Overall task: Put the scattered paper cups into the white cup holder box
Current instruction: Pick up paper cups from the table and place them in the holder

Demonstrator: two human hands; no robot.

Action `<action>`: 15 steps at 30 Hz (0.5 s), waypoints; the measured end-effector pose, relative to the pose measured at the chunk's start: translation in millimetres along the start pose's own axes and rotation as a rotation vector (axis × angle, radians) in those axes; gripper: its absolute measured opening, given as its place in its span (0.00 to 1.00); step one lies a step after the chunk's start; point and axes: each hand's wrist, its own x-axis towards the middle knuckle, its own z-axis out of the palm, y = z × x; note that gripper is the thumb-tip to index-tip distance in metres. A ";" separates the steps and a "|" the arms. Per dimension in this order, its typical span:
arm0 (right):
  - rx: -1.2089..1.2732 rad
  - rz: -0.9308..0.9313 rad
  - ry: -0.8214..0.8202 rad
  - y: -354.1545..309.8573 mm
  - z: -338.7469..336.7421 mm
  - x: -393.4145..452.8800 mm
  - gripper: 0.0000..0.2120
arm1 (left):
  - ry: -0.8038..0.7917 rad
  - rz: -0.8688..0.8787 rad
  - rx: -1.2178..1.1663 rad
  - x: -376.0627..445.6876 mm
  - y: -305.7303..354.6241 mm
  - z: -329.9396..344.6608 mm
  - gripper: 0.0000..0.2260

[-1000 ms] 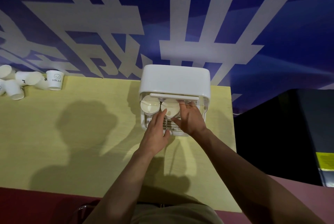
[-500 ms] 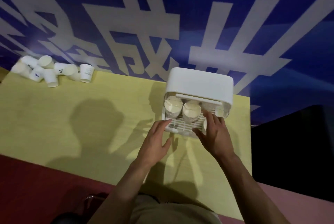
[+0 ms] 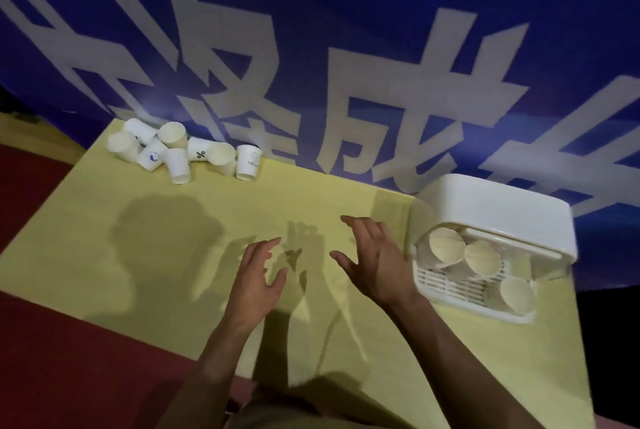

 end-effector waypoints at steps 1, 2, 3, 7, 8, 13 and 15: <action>0.012 0.018 -0.017 -16.1 14.0 15.7 0.30 | 0.016 -0.011 -0.002 12.9 -16.5 -22.0 0.26; 0.028 0.032 -0.035 -31.7 29.1 31.5 0.30 | 0.037 -0.023 -0.004 25.1 -33.2 -44.4 0.26; 0.039 0.038 -0.050 -45.8 44.4 47.2 0.30 | 0.060 -0.032 -0.007 37.1 -49.4 -66.4 0.26; 0.004 0.041 -0.107 -88.6 97.5 115.1 0.31 | 0.093 -0.043 0.008 80.0 -100.0 -143.6 0.26; -0.008 0.060 -0.126 -95.9 107.3 132.8 0.32 | 0.083 -0.041 0.016 89.9 -108.3 -158.4 0.26; -0.112 0.105 -0.203 -114.0 148.0 225.5 0.36 | 0.037 0.015 0.045 144.4 -131.1 -206.0 0.27; -0.144 0.142 -0.235 -116.7 161.7 257.9 0.37 | 0.028 0.039 0.043 163.1 -131.9 -213.1 0.27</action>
